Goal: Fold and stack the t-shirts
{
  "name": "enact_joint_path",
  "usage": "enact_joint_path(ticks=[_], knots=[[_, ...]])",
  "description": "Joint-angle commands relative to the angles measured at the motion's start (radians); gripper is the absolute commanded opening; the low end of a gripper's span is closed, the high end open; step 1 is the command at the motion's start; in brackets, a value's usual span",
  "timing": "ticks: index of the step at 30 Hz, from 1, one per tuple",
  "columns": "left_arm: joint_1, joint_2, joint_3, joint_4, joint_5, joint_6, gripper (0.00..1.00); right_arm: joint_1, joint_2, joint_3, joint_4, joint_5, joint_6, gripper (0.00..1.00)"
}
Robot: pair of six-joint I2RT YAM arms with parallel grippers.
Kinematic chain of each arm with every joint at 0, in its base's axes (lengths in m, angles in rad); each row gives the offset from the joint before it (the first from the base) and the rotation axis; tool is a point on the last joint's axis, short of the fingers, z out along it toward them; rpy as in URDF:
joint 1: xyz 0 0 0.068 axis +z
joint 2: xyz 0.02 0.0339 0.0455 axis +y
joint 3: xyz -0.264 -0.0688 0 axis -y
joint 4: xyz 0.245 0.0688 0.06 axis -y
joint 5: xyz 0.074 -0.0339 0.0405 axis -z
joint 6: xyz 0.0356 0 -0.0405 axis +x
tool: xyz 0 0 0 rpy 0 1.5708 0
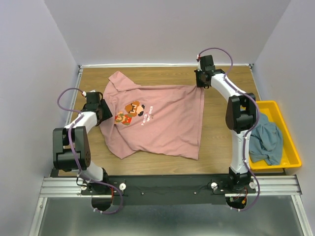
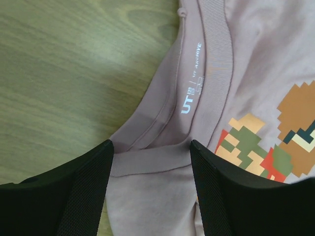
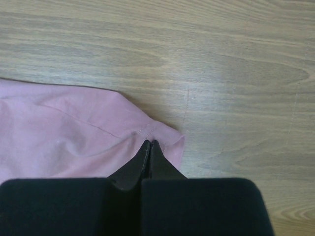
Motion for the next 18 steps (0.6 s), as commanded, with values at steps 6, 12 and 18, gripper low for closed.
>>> enact_joint_path(ticks=[6,12,18], knots=[[0.005,-0.171,-0.097,-0.056,-0.114,-0.101,0.64,-0.025,0.060,0.072,-0.002,-0.017,-0.017,0.01],[0.020,-0.185,-0.144,-0.052,-0.118,-0.112,0.57,-0.025,0.079,0.100,0.000,-0.038,-0.016,0.01],[0.025,-0.086,-0.120,-0.023,-0.111,-0.096,0.50,-0.029,0.093,0.109,0.001,-0.047,-0.016,0.01]])
